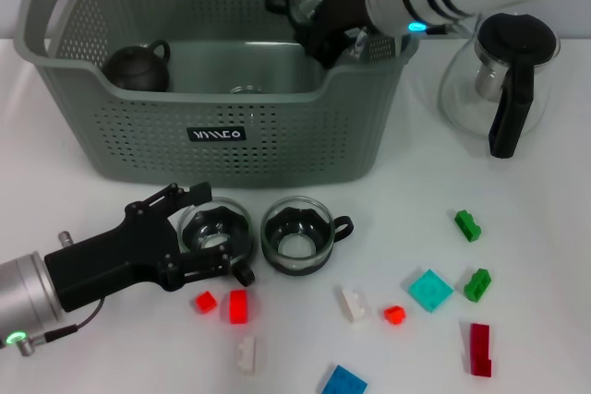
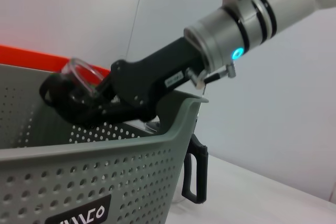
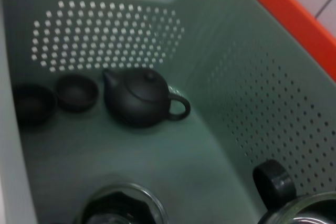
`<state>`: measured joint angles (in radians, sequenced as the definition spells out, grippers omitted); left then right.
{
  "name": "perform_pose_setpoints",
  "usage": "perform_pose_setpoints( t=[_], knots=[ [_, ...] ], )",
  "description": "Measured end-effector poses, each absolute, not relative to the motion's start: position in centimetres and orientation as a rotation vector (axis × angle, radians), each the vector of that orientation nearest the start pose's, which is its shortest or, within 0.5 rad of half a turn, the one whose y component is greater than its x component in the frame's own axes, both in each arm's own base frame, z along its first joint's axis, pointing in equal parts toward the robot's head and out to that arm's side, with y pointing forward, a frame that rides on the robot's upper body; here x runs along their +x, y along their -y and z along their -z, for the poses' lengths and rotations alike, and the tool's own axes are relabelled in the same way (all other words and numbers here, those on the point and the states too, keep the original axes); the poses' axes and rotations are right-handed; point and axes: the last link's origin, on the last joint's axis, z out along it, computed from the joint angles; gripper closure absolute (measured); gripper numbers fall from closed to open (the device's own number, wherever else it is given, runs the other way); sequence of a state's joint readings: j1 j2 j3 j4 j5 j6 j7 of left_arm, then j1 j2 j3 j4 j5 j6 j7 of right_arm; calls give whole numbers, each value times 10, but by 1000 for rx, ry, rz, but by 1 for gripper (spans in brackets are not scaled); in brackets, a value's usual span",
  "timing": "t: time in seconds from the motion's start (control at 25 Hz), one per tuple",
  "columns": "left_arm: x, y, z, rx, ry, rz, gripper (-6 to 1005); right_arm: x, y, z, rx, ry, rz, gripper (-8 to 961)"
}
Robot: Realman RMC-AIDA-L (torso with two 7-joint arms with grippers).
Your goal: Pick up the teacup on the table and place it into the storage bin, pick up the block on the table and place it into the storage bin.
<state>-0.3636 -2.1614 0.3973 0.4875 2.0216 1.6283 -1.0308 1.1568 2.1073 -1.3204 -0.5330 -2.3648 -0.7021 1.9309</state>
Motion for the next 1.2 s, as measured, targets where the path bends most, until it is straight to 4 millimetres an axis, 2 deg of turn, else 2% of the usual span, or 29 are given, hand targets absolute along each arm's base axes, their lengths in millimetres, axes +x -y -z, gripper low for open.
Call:
perform_pose_setpoints(
  t=[0.4, 0.88, 1.12, 1.2],
  knots=[
    [-305, -260, 29, -2473, 652, 931, 50, 85, -475, 81, -2561, -62, 175, 811],
    [-305, -258, 30, -2472, 658, 935, 50, 83, -477, 74, -2544, -85, 199, 791],
    [-305, -258, 29, -2474, 662, 941, 50, 70, -475, 58, -2528, -52, 151, 590],
    [-305, -257, 29, -2474, 663, 940, 50, 63, -473, 49, -2516, -43, 106, 493]
  ],
)
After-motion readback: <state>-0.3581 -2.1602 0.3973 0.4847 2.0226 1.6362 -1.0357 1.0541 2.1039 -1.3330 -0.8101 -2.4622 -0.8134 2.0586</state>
